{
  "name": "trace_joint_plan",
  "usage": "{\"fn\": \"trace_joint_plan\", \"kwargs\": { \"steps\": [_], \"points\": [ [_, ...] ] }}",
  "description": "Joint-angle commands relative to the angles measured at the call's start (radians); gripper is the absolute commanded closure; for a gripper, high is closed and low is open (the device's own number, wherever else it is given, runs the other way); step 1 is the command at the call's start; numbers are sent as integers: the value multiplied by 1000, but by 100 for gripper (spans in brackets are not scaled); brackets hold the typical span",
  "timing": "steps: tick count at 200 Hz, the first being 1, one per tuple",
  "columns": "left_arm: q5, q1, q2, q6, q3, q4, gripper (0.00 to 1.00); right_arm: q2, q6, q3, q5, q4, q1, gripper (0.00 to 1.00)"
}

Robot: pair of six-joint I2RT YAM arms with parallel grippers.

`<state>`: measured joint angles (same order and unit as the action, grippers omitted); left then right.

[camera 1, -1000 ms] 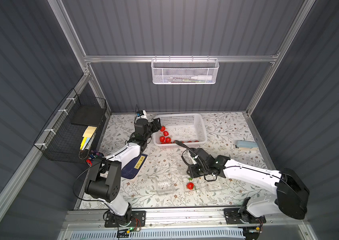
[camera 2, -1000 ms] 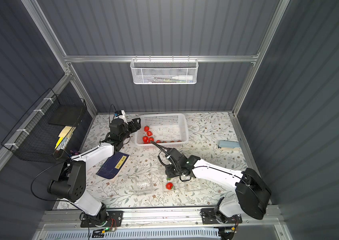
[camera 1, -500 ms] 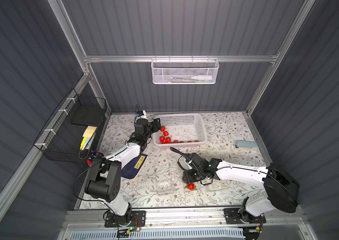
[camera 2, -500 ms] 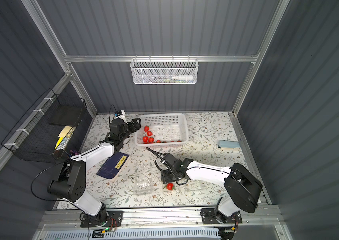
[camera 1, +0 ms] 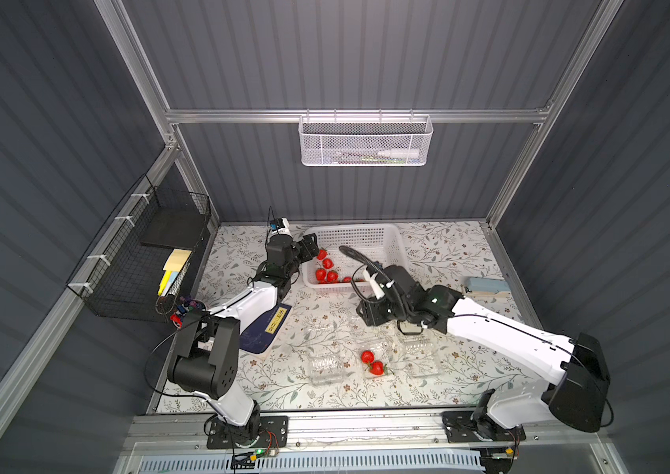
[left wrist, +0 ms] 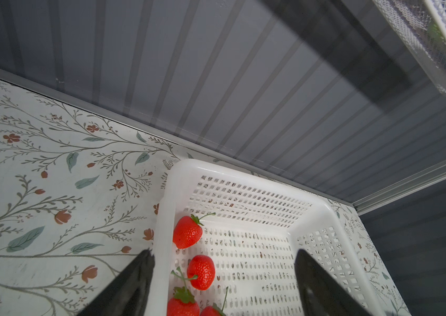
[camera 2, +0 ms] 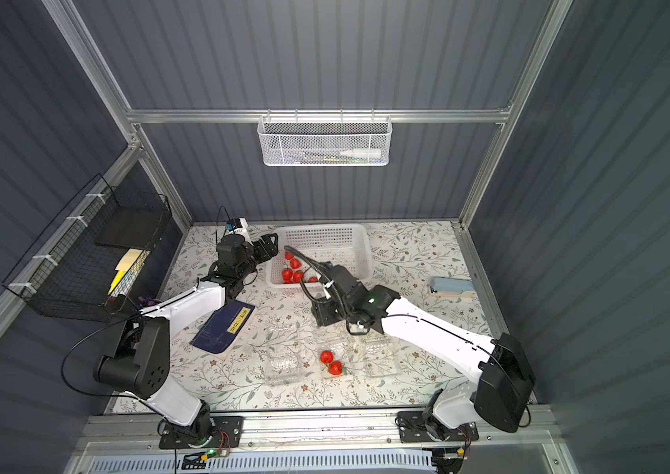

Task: Pack strawberries into containers
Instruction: Place the strawberry in the packing box, then pick up the strawberry from the basket.

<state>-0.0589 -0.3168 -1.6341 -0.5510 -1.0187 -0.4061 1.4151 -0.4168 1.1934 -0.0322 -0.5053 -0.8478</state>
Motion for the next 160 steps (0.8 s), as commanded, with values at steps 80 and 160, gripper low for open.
{"fn": "trace_joint_plan", "kwargs": {
  "steps": [80, 160],
  "points": [
    [-31, 11, -55, 20, -11, 50, 28, 622, 207, 618, 98, -37, 225, 34],
    [-9, 16, -106, 11, -3, 38, 24, 889, 273, 852, 222, -227, 228, 33]
  ]
}}
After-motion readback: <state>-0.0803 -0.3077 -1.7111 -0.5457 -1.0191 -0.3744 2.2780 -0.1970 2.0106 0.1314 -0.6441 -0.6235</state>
